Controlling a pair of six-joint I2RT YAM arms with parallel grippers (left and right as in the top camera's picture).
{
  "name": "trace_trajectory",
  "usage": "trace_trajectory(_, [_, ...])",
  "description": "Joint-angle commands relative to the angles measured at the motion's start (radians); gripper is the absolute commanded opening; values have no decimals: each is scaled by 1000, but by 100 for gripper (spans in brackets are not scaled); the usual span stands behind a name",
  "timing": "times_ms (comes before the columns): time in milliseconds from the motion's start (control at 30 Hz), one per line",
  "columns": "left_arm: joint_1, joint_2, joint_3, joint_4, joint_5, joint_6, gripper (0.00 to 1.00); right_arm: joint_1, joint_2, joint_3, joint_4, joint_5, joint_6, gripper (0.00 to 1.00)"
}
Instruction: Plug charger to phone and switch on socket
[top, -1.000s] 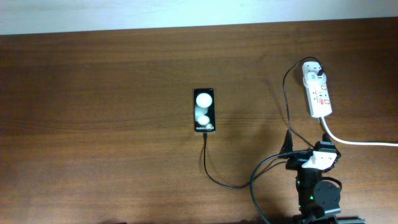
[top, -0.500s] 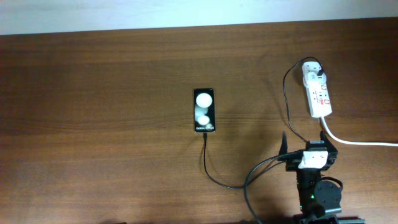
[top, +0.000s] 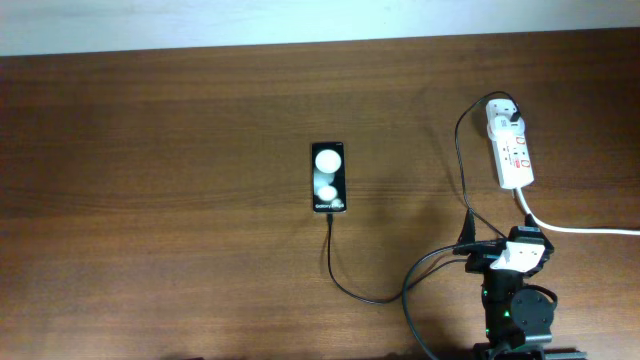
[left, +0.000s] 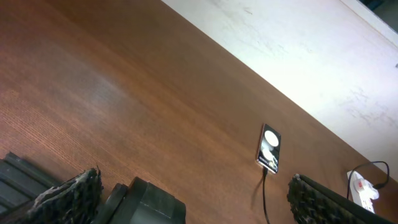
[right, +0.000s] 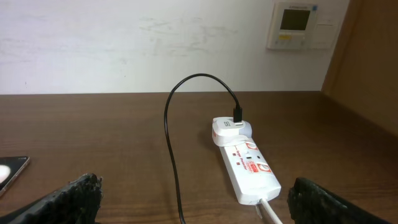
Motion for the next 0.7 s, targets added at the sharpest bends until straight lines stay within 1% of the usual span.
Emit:
trace_trajectory(0, [-5,-5,3,0,10,1,99,-3,-7,-5,-9,1,9,99])
trace_trajectory(400, [-17,-5,2,0,6,2,99,-3,-6,-5,-9,1,9,99])
trace_trajectory(500, [-17,-5,-6,8,-1,19,99,-3,-6,-5,-9,1,9,99])
trace_trajectory(567, [-18,-5,-65,76,-2,21,99,-3,-6,-5,-9,1,9,99])
trace_trajectory(667, [-18,-5,-151,196,-1,71,99,-3,-6,-5,-9,1,9,99])
